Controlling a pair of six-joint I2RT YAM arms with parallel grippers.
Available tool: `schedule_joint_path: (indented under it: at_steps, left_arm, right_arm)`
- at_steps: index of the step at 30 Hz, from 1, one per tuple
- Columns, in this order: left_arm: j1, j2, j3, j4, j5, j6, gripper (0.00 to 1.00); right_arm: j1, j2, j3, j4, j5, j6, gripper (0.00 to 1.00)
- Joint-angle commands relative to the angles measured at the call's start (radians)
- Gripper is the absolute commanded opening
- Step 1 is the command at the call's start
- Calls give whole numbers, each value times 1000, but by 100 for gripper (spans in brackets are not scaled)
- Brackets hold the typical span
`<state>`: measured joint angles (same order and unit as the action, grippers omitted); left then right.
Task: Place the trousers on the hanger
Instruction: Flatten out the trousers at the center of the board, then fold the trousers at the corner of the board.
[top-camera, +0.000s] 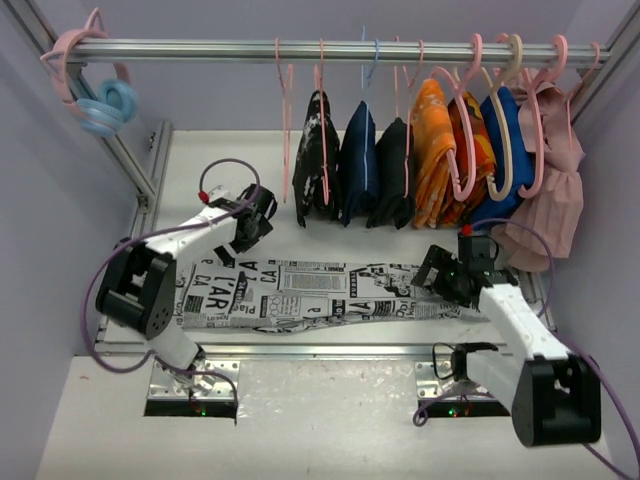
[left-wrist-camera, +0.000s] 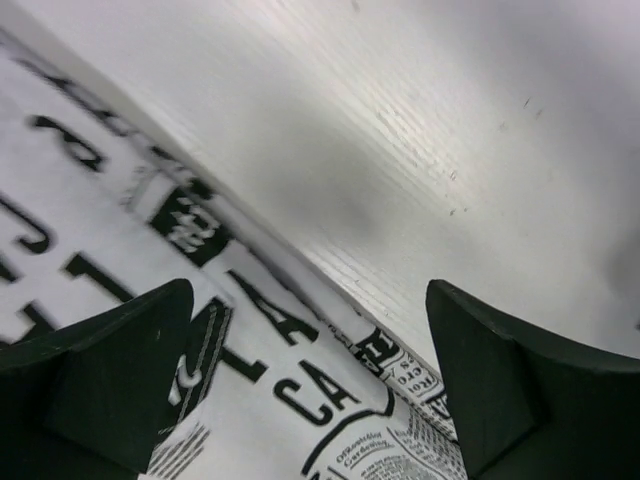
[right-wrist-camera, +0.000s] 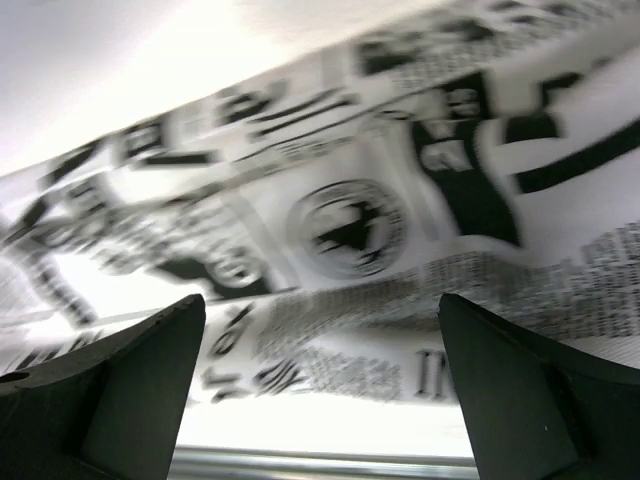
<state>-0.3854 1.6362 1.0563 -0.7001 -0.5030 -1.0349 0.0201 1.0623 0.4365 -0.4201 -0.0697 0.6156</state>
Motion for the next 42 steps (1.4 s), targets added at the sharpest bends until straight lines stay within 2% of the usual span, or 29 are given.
schedule_joint_path:
  at_steps: [1, 4, 6, 8, 11, 14, 16, 19, 23, 28, 35, 38, 39, 41, 42]
  left_arm:
    - [-2, -233, 9, -244, -252, -255, 100]
    - [11, -364, -60, -300, -298, -352, 100]
    - [57, -441, -131, -314, -291, -401, 100]
    - [157, -474, -174, -295, -247, -372, 100]
    - [358, -477, -213, -256, -198, -289, 100]
    - [493, -446, -217, -304, -173, -259, 100]
    - [569, -456, -228, -339, -155, -290, 100]
    - [585, -519, -272, -384, -181, -359, 100]
    - [585, -572, -362, -332, -178, -371, 100]
    - [586, -486, -408, -292, -168, -382, 100]
    - [586, -334, -455, -113, -190, -327, 99]
    - [585, -292, -454, 24, -204, -259, 95]
    - [586, -280, -456, 83, -195, -206, 88]
    - [585, -259, -446, 159, -178, -127, 65]
    - [584, -255, -440, 185, -168, -97, 49]
  right_arm:
    - [122, -205, 8, 72, -151, -60, 98]
    - [272, -221, 62, 45, -96, -94, 94]
    - [401, -211, 89, 44, -91, -112, 92]
    - [470, -207, 91, 51, -84, -115, 91]
    - [506, -219, 85, 48, -68, -116, 91]
    - [506, -248, 65, 65, -87, -116, 91]
    - [507, -250, 42, 95, -138, -117, 91]
    - [511, -211, 41, 102, -180, -125, 91]
    - [515, -193, 51, 95, -175, -141, 91]
    - [515, -209, 44, 100, -170, -152, 92]
    - [515, -205, 30, 116, -169, -154, 92]
    - [515, -204, 37, 110, -166, -158, 92]
    - [515, -204, 40, 108, -163, -159, 92]
    - [515, -207, 42, 107, -156, -161, 92]
    - [515, -208, 42, 108, -153, -162, 92]
